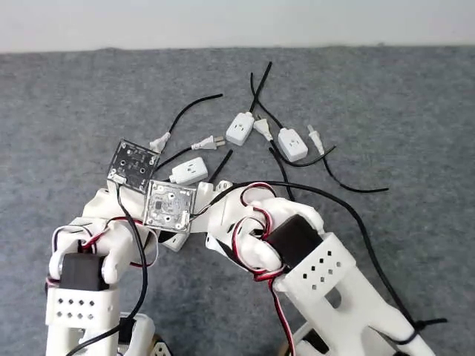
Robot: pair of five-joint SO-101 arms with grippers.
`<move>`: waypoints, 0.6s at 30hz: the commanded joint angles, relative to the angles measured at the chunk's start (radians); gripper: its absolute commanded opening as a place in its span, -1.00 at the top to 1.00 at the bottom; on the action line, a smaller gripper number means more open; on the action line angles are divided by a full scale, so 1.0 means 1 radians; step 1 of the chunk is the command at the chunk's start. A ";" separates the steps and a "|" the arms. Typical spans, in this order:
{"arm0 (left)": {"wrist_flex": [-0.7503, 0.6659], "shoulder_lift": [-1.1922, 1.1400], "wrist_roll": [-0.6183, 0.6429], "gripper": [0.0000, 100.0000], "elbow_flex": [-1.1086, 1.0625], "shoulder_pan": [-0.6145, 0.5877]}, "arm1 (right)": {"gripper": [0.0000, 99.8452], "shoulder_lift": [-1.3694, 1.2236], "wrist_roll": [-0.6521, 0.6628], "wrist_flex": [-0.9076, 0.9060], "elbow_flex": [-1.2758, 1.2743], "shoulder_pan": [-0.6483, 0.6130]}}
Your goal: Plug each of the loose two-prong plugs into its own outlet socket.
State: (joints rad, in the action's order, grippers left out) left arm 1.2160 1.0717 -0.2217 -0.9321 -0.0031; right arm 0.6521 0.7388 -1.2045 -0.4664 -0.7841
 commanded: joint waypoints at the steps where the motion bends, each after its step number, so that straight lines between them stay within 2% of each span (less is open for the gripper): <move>1: -0.031 0.005 -0.008 0.30 0.012 -0.002 | 0.98 0.036 -0.011 -0.007 0.058 -0.021; 11: 0.157 0.005 -0.020 0.30 0.196 0.005 | 0.98 0.024 -0.011 -0.002 0.055 -0.016; 18: 0.187 0.074 -0.026 0.30 0.222 0.006 | 0.98 0.024 -0.011 -0.002 0.051 -0.016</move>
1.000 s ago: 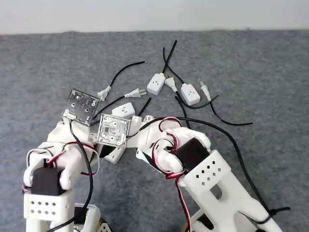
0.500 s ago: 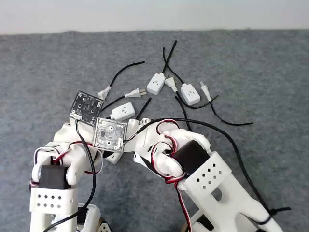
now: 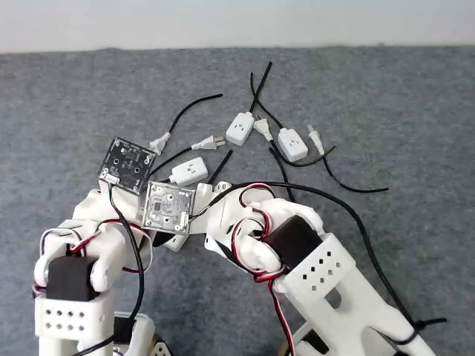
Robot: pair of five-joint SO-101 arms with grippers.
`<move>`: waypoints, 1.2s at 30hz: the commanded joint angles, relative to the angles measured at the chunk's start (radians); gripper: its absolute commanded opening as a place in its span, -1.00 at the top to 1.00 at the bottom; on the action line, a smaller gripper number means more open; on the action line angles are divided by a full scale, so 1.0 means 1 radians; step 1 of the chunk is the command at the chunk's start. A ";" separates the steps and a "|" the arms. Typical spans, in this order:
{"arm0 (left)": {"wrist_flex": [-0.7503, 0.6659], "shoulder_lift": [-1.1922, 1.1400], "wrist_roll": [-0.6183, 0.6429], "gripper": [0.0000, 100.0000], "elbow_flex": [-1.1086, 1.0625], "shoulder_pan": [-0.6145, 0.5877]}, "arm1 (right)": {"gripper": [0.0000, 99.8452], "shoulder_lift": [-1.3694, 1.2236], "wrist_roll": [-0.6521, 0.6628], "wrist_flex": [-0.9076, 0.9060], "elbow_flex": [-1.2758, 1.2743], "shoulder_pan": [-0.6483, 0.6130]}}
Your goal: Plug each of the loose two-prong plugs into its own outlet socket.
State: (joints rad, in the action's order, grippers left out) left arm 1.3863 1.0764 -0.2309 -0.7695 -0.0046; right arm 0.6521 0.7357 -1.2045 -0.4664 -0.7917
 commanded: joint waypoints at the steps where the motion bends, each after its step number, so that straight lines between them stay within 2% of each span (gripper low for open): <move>1: 0.028 0.100 -0.018 0.30 0.059 0.008 | 0.98 0.024 -0.005 0.002 0.044 -0.008; 5: 0.058 0.190 -0.018 0.30 0.039 0.008 | 0.98 0.024 -0.003 0.004 0.035 -0.007; 13: 0.049 0.207 -0.046 0.30 -0.062 0.008 | 0.98 0.024 -0.008 0.031 0.035 0.042; 17: 0.040 0.207 -0.046 0.30 -0.053 0.011 | 0.98 0.022 -0.003 0.031 0.029 0.045; 23: 0.068 0.209 -0.046 0.30 -0.031 0.092 | 0.98 0.022 -0.002 0.096 -0.032 0.045; 36: 0.064 0.209 -0.044 0.30 0.033 0.098 | 0.98 0.022 -0.008 0.065 -0.049 0.039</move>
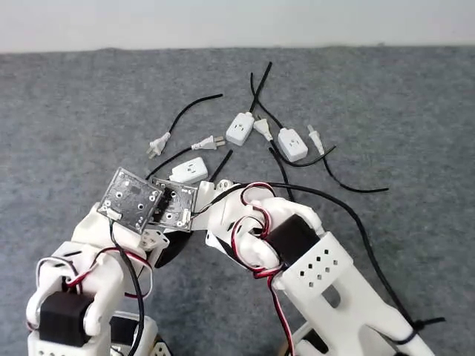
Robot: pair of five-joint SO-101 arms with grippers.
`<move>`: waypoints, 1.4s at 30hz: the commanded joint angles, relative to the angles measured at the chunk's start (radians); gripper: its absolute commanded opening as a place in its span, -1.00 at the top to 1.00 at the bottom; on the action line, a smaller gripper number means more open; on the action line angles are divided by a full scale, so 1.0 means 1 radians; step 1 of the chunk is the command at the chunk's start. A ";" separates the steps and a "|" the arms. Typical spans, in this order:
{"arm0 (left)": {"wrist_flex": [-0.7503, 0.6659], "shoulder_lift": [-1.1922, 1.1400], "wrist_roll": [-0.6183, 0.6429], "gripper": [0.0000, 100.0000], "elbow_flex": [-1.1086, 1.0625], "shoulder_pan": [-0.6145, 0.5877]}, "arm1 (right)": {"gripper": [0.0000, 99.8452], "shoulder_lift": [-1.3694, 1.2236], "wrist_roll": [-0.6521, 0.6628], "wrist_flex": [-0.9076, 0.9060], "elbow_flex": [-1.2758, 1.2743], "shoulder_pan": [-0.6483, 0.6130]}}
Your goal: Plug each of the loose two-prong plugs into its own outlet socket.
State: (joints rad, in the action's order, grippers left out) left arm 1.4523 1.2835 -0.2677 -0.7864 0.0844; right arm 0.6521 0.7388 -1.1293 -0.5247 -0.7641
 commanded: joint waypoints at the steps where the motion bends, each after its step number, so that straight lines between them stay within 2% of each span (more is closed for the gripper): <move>1: -0.011 0.002 -0.008 0.30 0.050 0.009 | 0.98 0.022 -0.011 -0.012 0.009 0.010; 11: -0.040 0.002 -0.008 0.30 0.050 0.005 | 0.98 0.024 -0.011 -0.048 -0.006 -0.062; 20: -0.044 -0.002 -0.009 0.30 0.051 0.005 | 0.98 0.033 -0.011 -0.062 -0.008 -0.064; 27: -0.120 0.000 -0.011 0.30 -0.041 0.003 | 0.98 0.035 -0.011 -0.082 0.000 -0.087; 37: -0.150 0.000 -0.017 0.30 -0.114 0.003 | 0.98 0.036 -0.048 -0.084 0.051 -0.082; 42: -0.149 0.002 -0.035 0.30 -0.142 0.003 | 0.98 0.036 -0.052 -0.151 0.120 -0.087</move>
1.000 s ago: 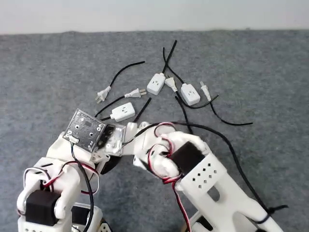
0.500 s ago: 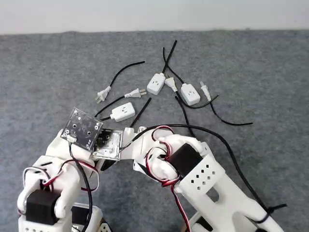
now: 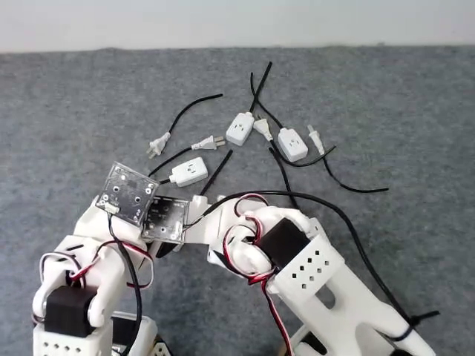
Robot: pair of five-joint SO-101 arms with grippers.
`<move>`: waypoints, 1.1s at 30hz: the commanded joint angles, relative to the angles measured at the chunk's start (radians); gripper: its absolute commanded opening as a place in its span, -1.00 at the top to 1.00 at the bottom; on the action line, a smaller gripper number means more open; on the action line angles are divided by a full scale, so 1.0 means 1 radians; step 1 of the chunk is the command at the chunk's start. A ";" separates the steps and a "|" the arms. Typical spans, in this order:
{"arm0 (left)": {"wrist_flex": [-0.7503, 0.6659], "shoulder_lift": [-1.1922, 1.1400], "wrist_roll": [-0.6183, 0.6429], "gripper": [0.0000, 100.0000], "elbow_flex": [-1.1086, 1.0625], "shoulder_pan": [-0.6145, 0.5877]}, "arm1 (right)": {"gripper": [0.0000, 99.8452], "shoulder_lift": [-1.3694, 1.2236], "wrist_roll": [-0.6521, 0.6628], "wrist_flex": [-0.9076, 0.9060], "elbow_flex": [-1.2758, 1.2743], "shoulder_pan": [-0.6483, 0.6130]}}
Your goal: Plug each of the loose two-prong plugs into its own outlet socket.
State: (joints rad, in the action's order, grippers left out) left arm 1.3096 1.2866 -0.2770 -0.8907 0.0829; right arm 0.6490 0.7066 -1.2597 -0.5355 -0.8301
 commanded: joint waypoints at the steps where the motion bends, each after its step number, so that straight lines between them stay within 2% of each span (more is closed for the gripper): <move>1: -0.011 -0.002 -0.026 0.30 -0.045 0.005 | 0.98 0.039 -0.020 -0.031 0.144 -0.021; 8: -0.018 -0.002 -0.026 0.30 -0.030 -0.043 | 0.98 0.038 -0.021 -0.030 0.164 -0.016; 33: -0.040 -0.002 -0.021 0.30 -0.068 -0.043 | 0.98 0.039 -0.057 -0.102 0.278 -0.042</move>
State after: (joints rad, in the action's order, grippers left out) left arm 1.2789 1.2866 -0.2892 -0.9291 0.0399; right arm 0.6475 0.6682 -1.3671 -0.3713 -0.8316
